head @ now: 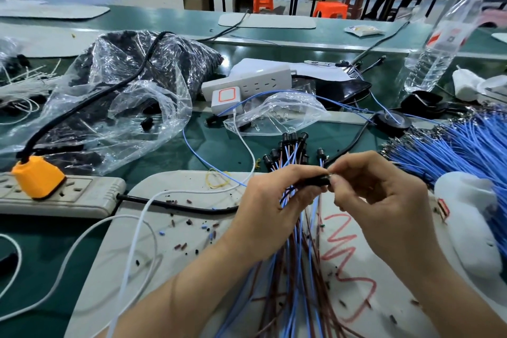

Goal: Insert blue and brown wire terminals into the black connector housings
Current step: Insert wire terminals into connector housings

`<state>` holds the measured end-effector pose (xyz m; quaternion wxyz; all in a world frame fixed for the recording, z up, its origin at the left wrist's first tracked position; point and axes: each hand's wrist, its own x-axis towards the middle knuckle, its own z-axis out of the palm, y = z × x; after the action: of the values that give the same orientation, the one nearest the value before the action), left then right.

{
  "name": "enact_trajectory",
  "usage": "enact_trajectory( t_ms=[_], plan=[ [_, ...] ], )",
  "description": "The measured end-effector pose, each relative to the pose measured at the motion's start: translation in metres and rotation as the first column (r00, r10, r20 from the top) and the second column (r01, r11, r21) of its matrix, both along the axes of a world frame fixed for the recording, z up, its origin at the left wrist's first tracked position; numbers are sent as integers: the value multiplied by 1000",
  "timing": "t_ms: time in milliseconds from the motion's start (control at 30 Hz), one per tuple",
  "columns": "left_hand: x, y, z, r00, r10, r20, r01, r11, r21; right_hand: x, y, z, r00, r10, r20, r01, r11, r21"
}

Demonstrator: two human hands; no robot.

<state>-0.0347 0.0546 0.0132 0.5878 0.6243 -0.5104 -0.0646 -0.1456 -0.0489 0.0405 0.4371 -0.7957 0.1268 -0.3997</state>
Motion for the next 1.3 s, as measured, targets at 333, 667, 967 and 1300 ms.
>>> enact_trajectory(
  t_ms=[333,667,967,1300],
  plan=[
    [3,0,-1,994,-76,-84,82,993,79,-2,-22,3,960,270,-80,-197,845,496],
    [5,0,-6,982,-110,-154,126,987,100,-4,-29,3,892,446,-80,-280,683,675],
    [5,0,-12,960,-143,-243,167,983,82,-4,-34,-1,843,525,-119,-288,627,724],
    [3,-2,-2,990,-28,-141,43,994,102,7,-16,-11,959,282,13,-223,727,649]
  ],
)
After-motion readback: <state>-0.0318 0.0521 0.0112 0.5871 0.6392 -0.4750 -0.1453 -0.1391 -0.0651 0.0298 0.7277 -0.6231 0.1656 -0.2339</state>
